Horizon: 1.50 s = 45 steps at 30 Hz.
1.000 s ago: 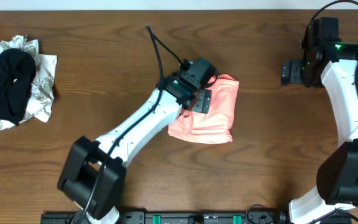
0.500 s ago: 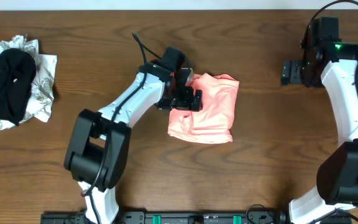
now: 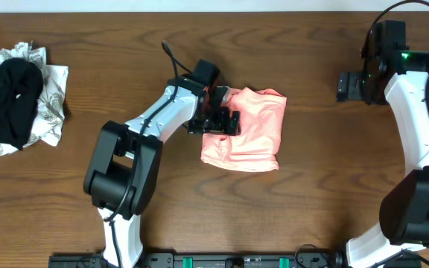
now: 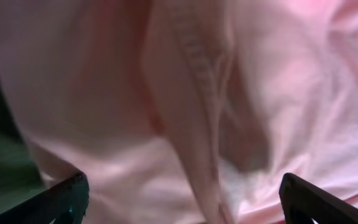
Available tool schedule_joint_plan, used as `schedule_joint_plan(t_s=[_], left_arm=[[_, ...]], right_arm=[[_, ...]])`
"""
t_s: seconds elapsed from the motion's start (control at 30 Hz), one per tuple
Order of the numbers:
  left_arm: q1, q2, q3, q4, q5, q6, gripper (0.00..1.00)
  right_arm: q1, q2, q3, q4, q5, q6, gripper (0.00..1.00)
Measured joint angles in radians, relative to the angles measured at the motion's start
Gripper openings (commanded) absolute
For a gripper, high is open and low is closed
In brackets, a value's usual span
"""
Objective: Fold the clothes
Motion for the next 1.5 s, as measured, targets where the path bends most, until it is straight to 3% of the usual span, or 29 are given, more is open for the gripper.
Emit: schedule_joint_plan(t_s=[0.67,1.03,1.5], left_arm=[[0.001,-0.014,0.0,0.018,-0.156,0.004,0.98],[0.001,-0.004,0.0,0.02,0.076,0.004,0.98],[-0.02,0.041,0.01,0.049,0.137,0.003,0.98]], right_arm=[[0.0,0.0,0.0,0.0,0.0,0.0,0.99],[0.0,0.0,0.0,0.0,0.0,0.0,0.99],[0.0,0.0,0.0,0.0,0.0,0.0,0.99]])
